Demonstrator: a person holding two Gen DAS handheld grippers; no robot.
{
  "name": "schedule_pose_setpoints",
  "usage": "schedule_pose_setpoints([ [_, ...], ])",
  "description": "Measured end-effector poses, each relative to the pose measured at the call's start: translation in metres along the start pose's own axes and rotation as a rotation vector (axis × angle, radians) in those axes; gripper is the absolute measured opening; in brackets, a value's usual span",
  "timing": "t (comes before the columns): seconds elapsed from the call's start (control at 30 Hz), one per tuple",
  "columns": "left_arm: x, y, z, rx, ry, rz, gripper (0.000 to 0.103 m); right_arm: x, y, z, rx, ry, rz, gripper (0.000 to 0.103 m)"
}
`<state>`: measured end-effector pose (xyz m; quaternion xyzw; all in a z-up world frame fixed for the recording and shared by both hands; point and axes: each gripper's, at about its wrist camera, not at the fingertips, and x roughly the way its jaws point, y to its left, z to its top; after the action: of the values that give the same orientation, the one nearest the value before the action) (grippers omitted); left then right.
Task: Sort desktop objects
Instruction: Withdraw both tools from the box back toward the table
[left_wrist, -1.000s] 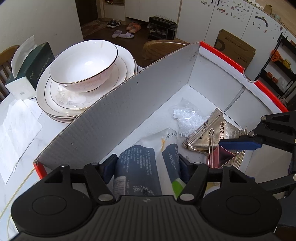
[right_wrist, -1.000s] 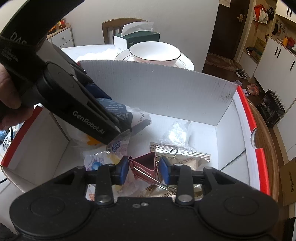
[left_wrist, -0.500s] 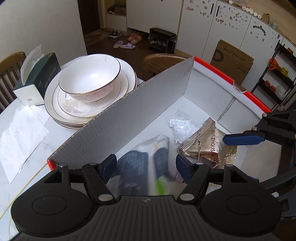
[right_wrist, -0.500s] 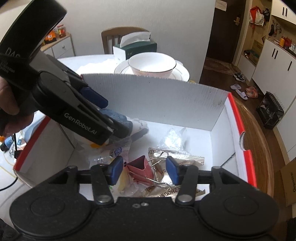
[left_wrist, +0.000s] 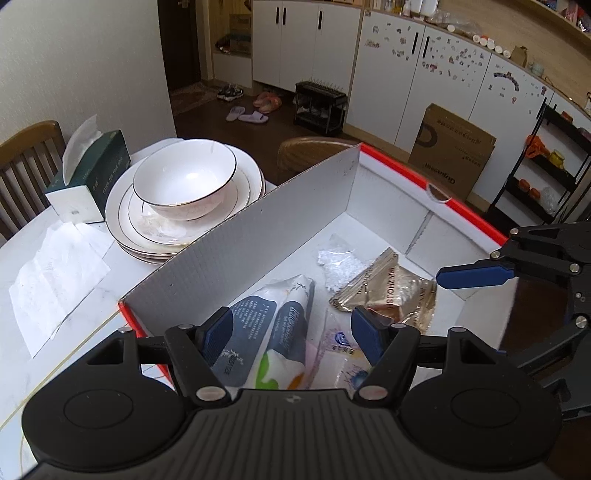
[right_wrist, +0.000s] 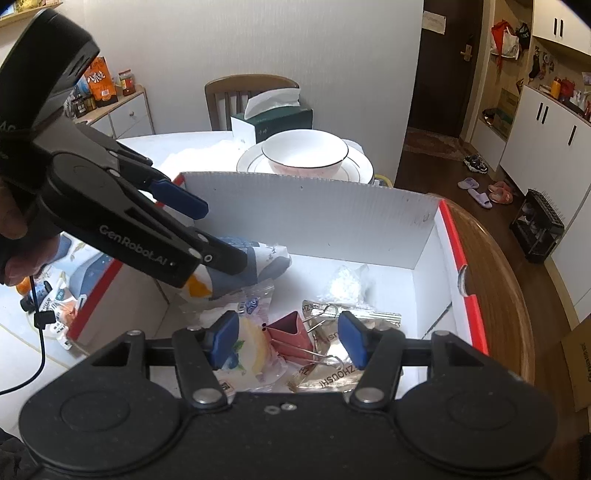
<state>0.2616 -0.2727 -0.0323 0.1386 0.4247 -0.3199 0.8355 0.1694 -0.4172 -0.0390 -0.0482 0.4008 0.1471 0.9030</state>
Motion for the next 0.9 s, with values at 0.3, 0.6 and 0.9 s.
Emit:
schedule_pose_setpoints([
  [0.3, -0.035, -0.015, -0.014, 0.017, -0.057, -0.002, 0.070, -0.023, 0.012, -0.003, 0.000, -0.043, 0.007, 0.063],
  [0.6, -0.071, -0.017, -0.040, 0.007, -0.111, -0.018, 0.070, -0.042, 0.033, -0.008, 0.004, -0.074, 0.007, 0.068],
  [0.9, -0.100, 0.002, -0.072, -0.023, -0.138, -0.042, 0.079, -0.050, 0.063, -0.012, 0.038, -0.089, -0.002, 0.073],
])
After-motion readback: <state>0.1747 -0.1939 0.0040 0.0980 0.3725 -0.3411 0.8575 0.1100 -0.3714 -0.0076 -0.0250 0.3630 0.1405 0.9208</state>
